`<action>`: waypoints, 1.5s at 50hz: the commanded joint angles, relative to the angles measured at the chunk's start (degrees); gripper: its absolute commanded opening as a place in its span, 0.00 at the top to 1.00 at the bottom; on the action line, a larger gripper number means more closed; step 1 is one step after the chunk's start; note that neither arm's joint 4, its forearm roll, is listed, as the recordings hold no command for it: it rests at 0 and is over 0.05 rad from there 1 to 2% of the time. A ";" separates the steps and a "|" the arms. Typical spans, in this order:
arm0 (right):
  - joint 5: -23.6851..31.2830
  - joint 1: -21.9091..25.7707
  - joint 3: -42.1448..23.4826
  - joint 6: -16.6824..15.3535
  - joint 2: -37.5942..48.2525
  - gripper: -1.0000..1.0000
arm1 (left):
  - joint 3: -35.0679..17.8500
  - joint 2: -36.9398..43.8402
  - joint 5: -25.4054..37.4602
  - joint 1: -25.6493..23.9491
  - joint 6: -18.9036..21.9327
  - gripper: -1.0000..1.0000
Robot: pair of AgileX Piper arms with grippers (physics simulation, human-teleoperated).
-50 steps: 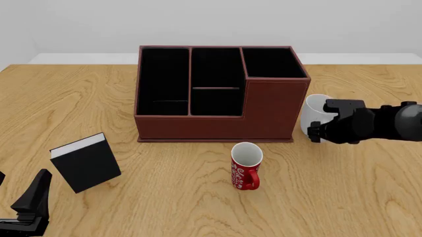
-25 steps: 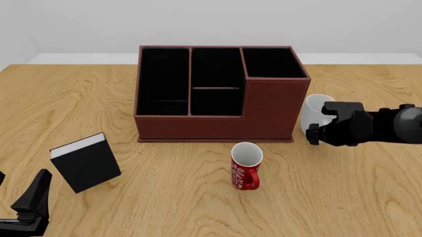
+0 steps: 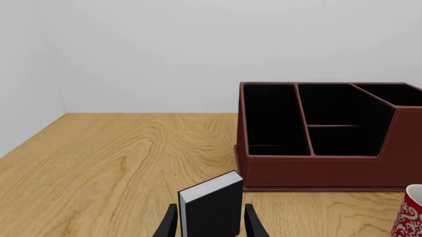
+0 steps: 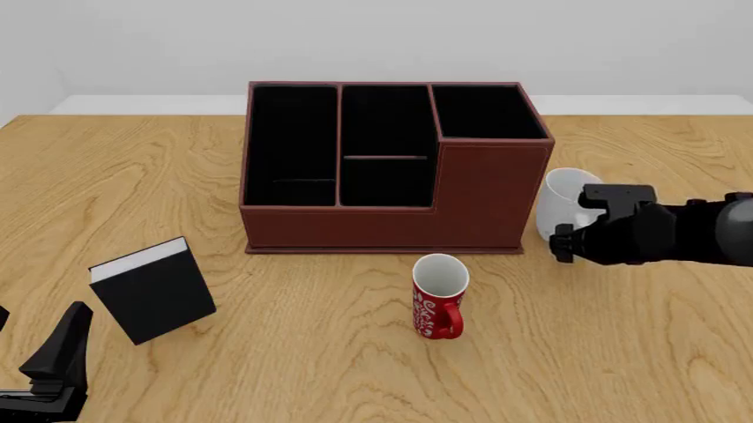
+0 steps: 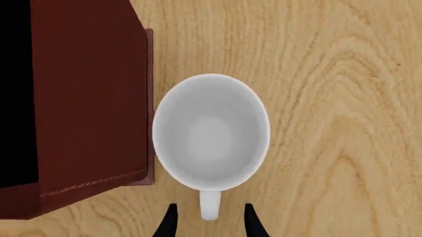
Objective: Pick up the white mug and place it to the right of the caddy.
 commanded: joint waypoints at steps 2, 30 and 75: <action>-0.64 0.31 2.15 -0.99 -3.09 0.00 | 0.00 0.00 0.00 0.00 0.00 0.00; -2.58 0.44 5.46 -1.91 -7.16 0.00 | 0.00 0.00 0.00 0.00 0.00 0.00; -3.04 0.75 8.99 -3.40 -14.57 0.00 | 0.00 0.00 0.00 0.00 0.00 0.00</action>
